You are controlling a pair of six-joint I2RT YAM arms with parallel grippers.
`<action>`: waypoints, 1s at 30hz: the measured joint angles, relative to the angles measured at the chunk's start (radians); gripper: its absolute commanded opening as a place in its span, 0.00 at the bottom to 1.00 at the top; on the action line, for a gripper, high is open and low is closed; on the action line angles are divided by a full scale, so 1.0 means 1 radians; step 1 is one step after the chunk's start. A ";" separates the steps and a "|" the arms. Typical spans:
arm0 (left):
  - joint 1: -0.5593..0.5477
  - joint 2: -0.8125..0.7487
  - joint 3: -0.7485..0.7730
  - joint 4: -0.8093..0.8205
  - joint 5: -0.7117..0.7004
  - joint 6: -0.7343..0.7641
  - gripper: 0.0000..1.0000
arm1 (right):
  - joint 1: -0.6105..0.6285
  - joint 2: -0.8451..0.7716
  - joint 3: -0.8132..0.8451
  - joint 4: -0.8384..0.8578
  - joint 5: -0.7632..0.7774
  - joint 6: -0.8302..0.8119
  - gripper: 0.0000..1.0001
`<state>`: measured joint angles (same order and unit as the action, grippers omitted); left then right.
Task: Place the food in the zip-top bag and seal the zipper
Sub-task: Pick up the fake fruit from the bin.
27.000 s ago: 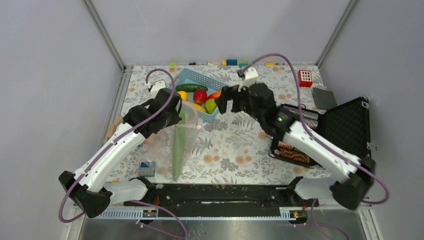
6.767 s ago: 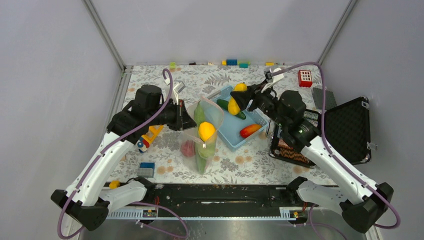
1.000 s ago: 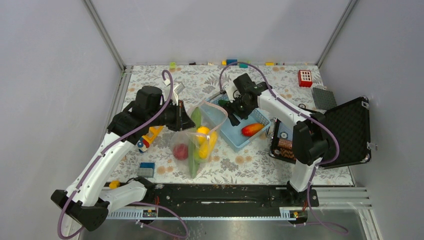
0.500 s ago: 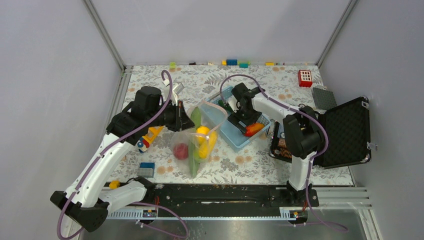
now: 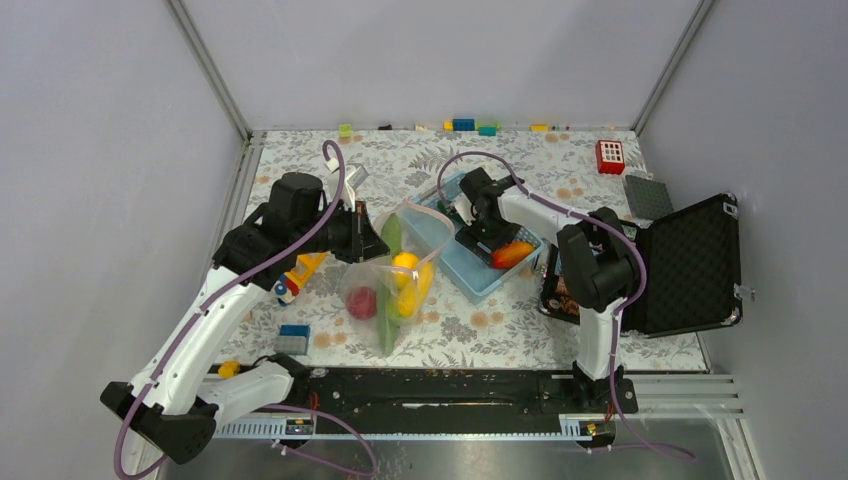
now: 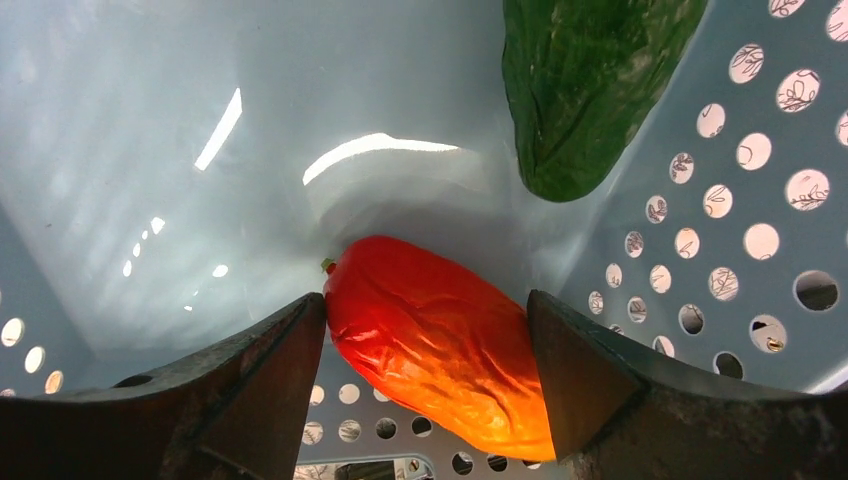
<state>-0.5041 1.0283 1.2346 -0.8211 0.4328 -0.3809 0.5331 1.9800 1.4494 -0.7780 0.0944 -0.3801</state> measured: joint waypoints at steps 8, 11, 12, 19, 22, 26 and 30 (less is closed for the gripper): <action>0.000 0.000 0.000 0.000 0.000 0.000 0.00 | -0.002 0.017 -0.001 0.021 0.077 -0.008 0.84; 0.000 0.000 0.000 0.000 0.000 0.000 0.00 | -0.005 0.017 -0.001 0.017 0.097 -0.040 0.85; 0.000 0.000 0.000 0.000 0.000 0.000 0.00 | -0.006 0.017 -0.001 0.012 0.099 -0.053 0.85; 0.000 0.000 0.000 0.000 0.000 0.000 0.00 | -0.006 0.016 -0.001 -0.022 0.084 -0.116 0.86; 0.000 0.000 0.000 0.000 0.000 0.000 0.00 | -0.006 0.016 -0.001 -0.032 0.085 -0.121 0.84; 0.000 0.000 0.000 0.000 0.000 0.000 0.00 | -0.005 0.017 0.001 -0.045 0.088 -0.121 0.78; 0.000 0.000 0.000 0.000 -0.001 0.000 0.00 | -0.004 0.018 0.002 -0.052 0.089 -0.120 0.69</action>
<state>-0.5041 1.0283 1.2346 -0.8215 0.4320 -0.3809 0.5293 1.9976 1.4513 -0.8299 0.1829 -0.5003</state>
